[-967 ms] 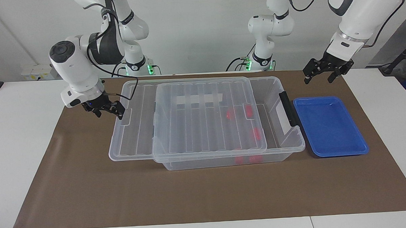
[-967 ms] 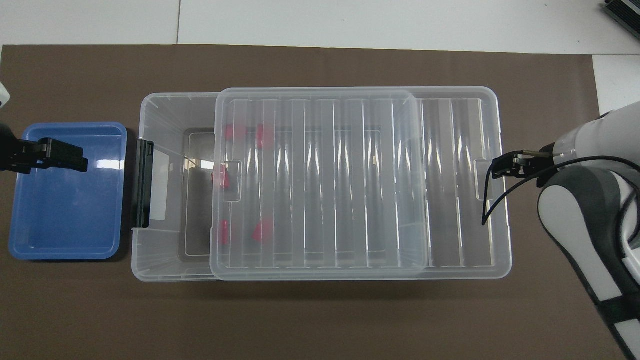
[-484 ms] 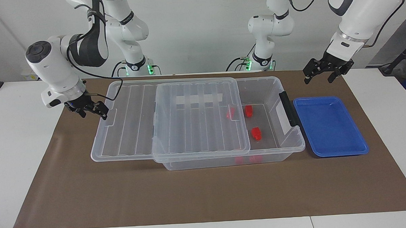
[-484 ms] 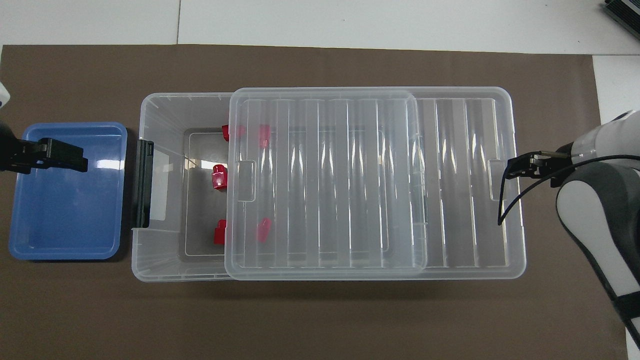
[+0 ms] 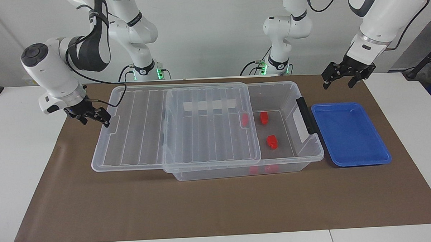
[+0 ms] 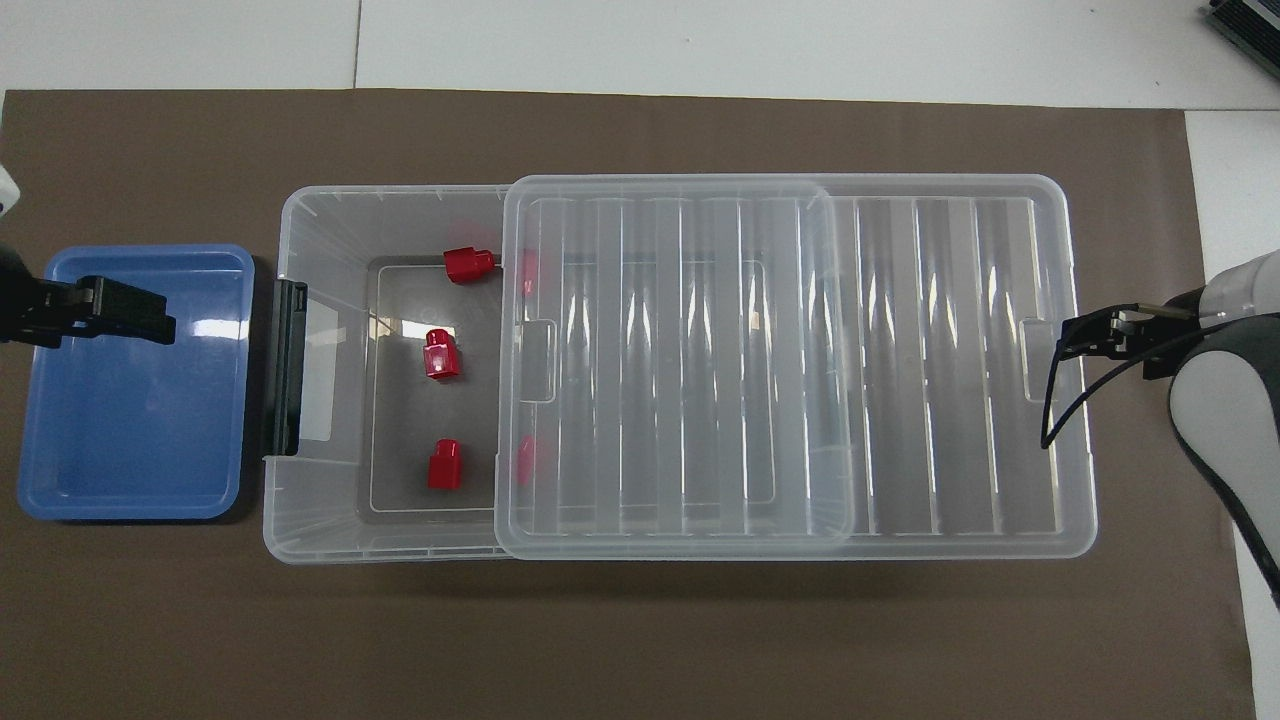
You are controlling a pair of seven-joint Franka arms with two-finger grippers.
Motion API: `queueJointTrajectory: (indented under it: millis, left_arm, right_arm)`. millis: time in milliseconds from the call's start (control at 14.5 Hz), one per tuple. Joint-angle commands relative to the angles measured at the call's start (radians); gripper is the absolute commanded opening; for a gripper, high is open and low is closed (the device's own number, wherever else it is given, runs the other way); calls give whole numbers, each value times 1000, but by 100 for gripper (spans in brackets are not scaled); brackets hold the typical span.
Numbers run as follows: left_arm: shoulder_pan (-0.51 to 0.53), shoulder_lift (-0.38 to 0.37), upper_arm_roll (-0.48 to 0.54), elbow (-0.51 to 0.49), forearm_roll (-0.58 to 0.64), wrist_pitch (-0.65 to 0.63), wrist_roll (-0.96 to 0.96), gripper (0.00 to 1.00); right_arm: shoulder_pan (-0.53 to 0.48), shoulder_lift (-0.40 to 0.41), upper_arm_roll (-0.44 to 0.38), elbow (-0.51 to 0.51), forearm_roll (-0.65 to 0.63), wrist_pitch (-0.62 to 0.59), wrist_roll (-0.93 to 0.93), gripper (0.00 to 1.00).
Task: Place red block in blue tray from box
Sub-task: 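Release the lid and draw the right gripper back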
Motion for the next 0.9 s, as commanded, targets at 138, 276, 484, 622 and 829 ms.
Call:
queueJointTrajectory:
  millis: [138,276,484,622,829]
  left_arm:
    - [5,-20,-7,-21,15,13,-11,100]
    - [5,-20,-7,-21,15,13,-9,100]
    - [5,-20,-7,-21,15,13,-11,100]
    - [5,-20,-7,-21,15,13,-11,100]
    - [5,-20,-7,-21,15,13,-9,100]
  right_arm:
    - [-2,-21,11,12,11,-5,-29,100]
    - [7,-24,13,25,0,-6,-27,100]
    - [42,-45,13,37,-8,-20,11,100]
    - [81,-61,13,51,-24,-46,49,100]
    - [130,-64,14,106,-51,-103,83,100]
